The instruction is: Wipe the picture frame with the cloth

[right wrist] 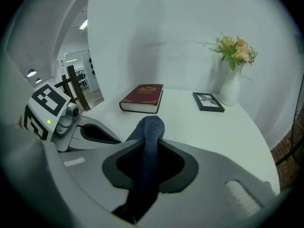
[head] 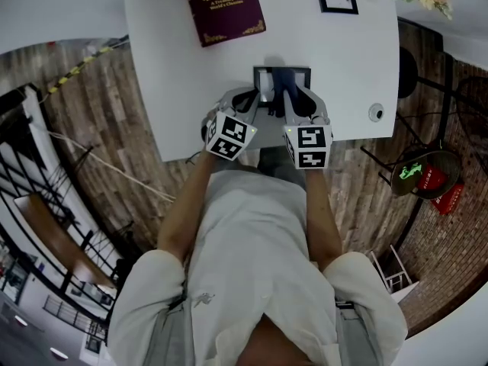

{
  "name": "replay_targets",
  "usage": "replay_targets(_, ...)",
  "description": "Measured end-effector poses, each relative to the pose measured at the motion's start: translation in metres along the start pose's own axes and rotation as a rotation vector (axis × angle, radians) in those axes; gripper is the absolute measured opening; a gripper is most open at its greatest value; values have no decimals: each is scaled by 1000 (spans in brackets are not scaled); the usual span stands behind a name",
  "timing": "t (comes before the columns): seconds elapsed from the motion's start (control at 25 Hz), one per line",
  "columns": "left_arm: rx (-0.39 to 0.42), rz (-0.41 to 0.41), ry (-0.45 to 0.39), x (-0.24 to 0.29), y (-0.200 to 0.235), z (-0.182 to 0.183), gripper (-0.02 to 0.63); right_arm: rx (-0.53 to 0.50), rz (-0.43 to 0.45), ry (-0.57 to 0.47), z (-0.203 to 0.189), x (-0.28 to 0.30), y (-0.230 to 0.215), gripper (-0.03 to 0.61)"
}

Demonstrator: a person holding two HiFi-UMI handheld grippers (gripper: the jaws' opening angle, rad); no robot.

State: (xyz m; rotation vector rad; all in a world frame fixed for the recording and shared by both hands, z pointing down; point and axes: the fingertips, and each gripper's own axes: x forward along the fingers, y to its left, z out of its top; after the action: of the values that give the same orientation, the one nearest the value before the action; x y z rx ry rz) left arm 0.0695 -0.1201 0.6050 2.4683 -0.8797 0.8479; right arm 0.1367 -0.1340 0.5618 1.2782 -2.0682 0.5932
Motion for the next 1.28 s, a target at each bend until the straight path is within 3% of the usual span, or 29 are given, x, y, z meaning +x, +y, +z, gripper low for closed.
replay_targets(0.56,-17,-1,-5,0,0,0,20,-34,117,54,-11,34,48,63)
replay_targets(0.92,-24,6,-10,-1,1,0,20,-96,89,74,-20,44,49,60)
replay_targets(1.28,-24,14,-8,-1,1,-1,20,-74,70,70,-24,38,39,61)
